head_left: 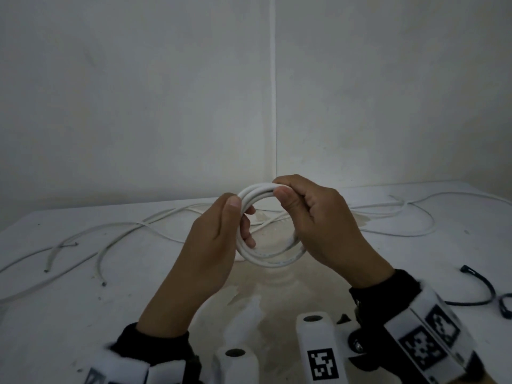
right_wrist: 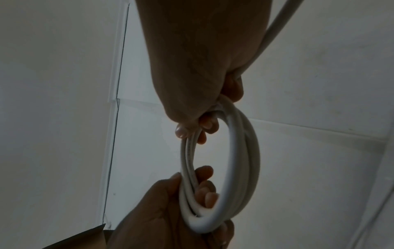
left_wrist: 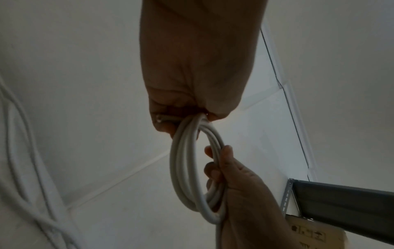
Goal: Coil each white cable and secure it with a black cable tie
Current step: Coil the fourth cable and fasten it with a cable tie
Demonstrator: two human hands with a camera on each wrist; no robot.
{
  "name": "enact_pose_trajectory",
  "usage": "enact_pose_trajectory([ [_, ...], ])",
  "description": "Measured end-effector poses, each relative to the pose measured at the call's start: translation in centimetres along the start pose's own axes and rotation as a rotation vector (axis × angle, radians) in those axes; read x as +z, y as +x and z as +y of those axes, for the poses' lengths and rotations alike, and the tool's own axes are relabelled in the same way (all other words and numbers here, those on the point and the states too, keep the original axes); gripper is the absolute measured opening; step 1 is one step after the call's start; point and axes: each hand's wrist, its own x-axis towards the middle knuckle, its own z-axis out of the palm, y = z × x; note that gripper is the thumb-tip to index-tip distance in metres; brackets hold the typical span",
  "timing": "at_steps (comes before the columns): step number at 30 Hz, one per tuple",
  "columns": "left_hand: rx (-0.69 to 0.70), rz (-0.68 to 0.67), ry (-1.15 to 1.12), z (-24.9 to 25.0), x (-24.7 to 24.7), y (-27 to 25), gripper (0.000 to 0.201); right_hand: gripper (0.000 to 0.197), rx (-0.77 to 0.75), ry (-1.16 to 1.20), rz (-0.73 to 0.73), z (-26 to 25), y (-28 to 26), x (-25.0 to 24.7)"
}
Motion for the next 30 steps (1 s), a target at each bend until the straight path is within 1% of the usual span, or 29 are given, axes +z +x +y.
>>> enact_pose_trajectory([
  [2,0.016,0.024,0.070,0.0,-0.1,0.0,0.045,0.034,0.007,-0.012,-0.026,0.1,0.0,-0.2],
  [3,0.009,0.023,0.062,0.1,-0.1,0.1,0.044,0.035,0.006,-0.025,-0.045,0.1,0.0,-0.2],
  [4,-0.018,0.014,0.028,0.2,-0.1,0.1,0.042,0.036,-0.001,-0.045,-0.070,0.1,0.0,-0.1],
  [6,-0.130,-0.014,-0.089,0.9,0.1,0.2,0.040,0.039,-0.021,-0.093,-0.120,0.0,0.0,0.2],
  [8,-0.200,-0.025,-0.108,1.2,0.4,0.0,0.044,0.039,-0.039,-0.109,-0.137,-0.1,-0.1,0.5],
  [10,-0.211,-0.021,-0.099,1.4,0.4,-0.3,0.046,0.038,-0.055,-0.074,-0.128,-0.3,-0.2,0.6],
  [13,-0.240,0.037,-0.199,1.9,0.6,-0.2,0.045,0.039,-0.079,0.035,-0.092,-0.4,-0.2,1.0],
  [15,-0.226,0.079,-0.245,2.2,0.9,-0.2,0.044,0.040,-0.081,0.109,-0.073,-0.4,-0.2,1.1],
  [18,-0.217,0.105,-0.309,2.3,1.4,-0.4,0.044,0.043,-0.082,0.120,-0.056,-0.2,-0.2,1.0],
  [20,-0.246,0.086,-0.387,2.5,1.4,-0.4,0.043,0.044,-0.085,0.082,-0.004,-0.1,-0.2,1.1],
  [23,-0.300,0.001,-0.448,2.7,1.6,-0.4,0.043,0.040,-0.114,0.014,0.062,0.1,-0.3,0.9],
  [27,-0.319,-0.125,-0.340,2.3,0.7,-0.3,0.044,0.044,-0.153,-0.101,0.000,0.3,-0.2,0.5],
  [30,-0.328,-0.130,-0.247,2.2,0.3,-0.2,0.046,0.049,-0.143,-0.145,-0.064,0.3,-0.2,0.6],
])
